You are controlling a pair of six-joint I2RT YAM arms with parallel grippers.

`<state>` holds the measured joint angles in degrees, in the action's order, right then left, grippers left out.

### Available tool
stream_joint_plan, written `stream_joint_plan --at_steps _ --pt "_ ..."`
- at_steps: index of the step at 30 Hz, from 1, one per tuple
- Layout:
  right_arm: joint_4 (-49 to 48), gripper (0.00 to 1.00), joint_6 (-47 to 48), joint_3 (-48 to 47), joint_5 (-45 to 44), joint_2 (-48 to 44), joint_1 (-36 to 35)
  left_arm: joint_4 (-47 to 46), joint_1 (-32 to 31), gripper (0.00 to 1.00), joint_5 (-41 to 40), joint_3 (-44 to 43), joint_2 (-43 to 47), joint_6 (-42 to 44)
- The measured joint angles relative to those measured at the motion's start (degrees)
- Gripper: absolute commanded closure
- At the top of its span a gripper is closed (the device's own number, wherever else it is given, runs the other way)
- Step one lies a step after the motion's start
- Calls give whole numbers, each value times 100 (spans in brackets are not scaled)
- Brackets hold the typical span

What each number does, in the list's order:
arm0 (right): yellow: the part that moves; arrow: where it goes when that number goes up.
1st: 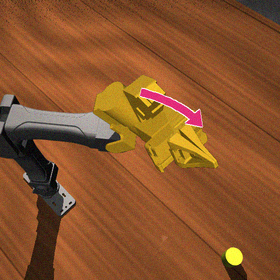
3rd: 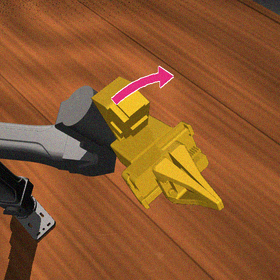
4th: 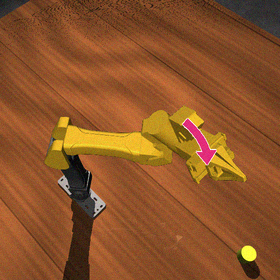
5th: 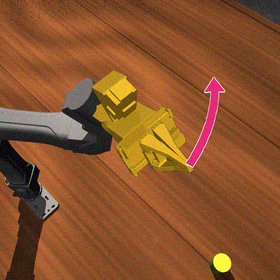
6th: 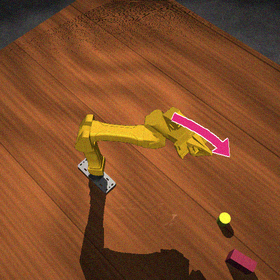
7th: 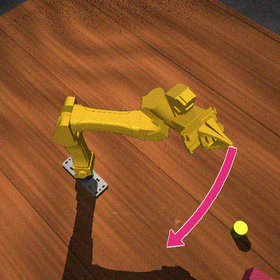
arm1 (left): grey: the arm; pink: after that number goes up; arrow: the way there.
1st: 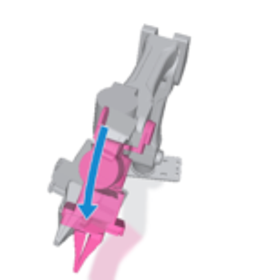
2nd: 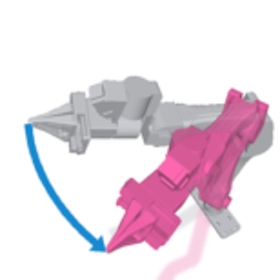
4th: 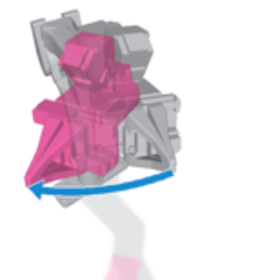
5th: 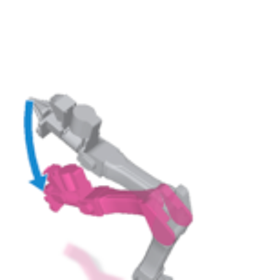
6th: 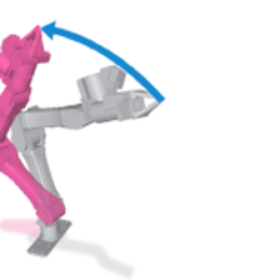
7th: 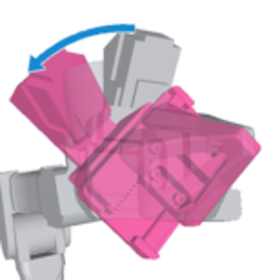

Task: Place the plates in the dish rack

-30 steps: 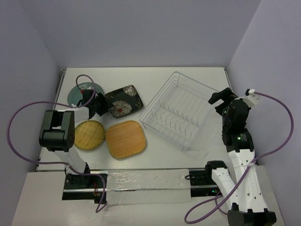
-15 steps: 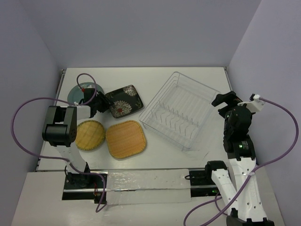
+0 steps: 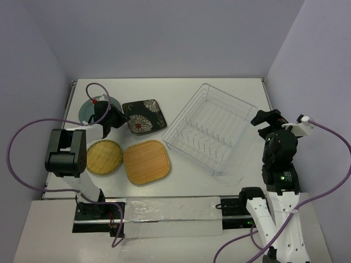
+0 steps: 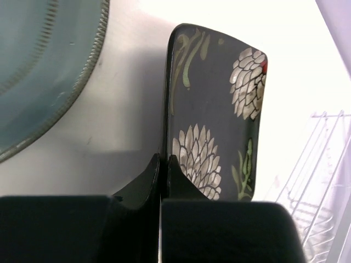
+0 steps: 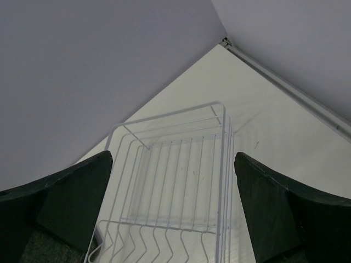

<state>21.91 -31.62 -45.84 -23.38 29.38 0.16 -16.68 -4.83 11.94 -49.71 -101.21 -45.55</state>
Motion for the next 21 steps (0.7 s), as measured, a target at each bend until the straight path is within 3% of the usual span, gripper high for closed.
stream_joint_plan --at_steps 11,16,21 --pt "5 0 0 24 26 28 0 726 -47 100 -469 191 2257 1094" --pt "7 0 10 24 55 97 0 1550 -467 100 -680 -795 2686 2035" --pt "6 0 17 37 70 99 0 2567 -1421 100 -1326 -2239 2666 3067"
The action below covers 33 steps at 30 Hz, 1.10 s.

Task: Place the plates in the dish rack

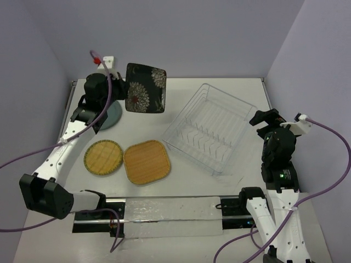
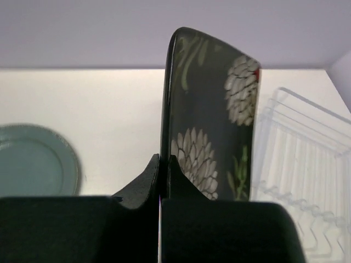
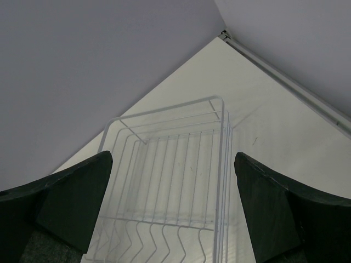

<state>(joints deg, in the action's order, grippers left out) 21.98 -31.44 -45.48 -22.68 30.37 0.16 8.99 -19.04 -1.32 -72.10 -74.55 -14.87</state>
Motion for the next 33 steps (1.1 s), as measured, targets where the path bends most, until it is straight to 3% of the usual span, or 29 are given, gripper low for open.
stream_joint_plan --at_steps 7,14,20,26,33 --pt "7 0 2 15 0 -6 0 1172 -1768 100 -1137 -2081 -592 1233" --pt "7 0 15 18 -4 -7 0 1977 -2771 100 -2478 -3169 -1904 2094" --pt "7 0 44 78 -49 -37 0 2660 -3402 100 -3399 -3538 -2740 2633" --pt "15 0 65 101 -66 -42 0 2709 -4058 100 -3947 -3627 -2923 2965" --pt "15 0 92 101 -66 -42 0 2458 -4124 100 -4592 -3794 -2963 3171"
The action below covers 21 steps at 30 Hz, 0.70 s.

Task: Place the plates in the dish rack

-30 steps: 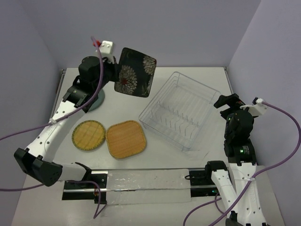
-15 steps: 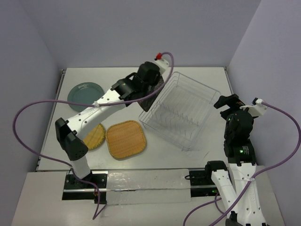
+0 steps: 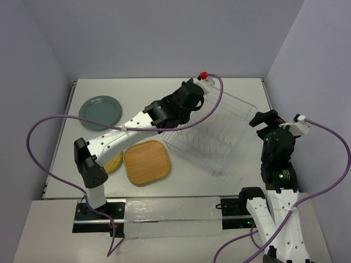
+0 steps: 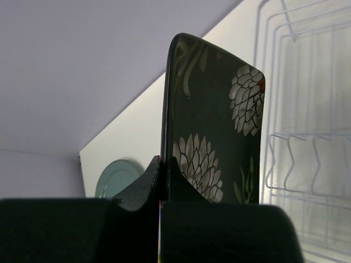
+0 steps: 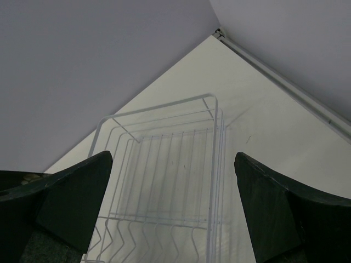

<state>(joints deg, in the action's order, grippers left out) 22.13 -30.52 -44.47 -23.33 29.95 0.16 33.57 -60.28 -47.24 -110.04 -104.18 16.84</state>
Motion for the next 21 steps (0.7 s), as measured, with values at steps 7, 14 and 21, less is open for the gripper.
stream_joint_plan --at_steps 7,14,21 --pt "0 0 17 0 4 2 0 -82 -1 100 -239 0 -117 97" --pt "2 0 17 0 2 42 0 -23 -3 100 -123 -2 -313 27" --pt "8 0 15 0 2 164 0 139 -63 100 257 -4 -321 -121"
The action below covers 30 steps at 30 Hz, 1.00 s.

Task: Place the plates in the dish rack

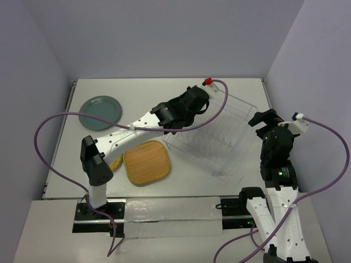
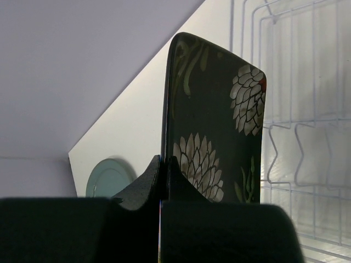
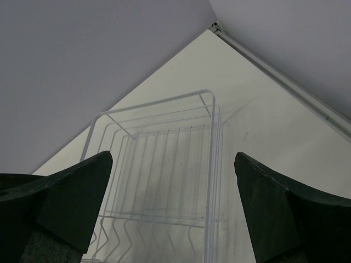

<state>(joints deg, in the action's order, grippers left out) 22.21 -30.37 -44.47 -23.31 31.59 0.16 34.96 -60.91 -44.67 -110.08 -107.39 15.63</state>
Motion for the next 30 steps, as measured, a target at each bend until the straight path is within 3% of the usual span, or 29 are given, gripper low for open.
stream_joint_plan --at_steps 16,30 --pt "9 0 0 0 2 37 0 -217 -89 100 -339 44 -81 277" --pt "11 0 2 0 1 45 0 -215 -89 100 -162 105 -401 147"
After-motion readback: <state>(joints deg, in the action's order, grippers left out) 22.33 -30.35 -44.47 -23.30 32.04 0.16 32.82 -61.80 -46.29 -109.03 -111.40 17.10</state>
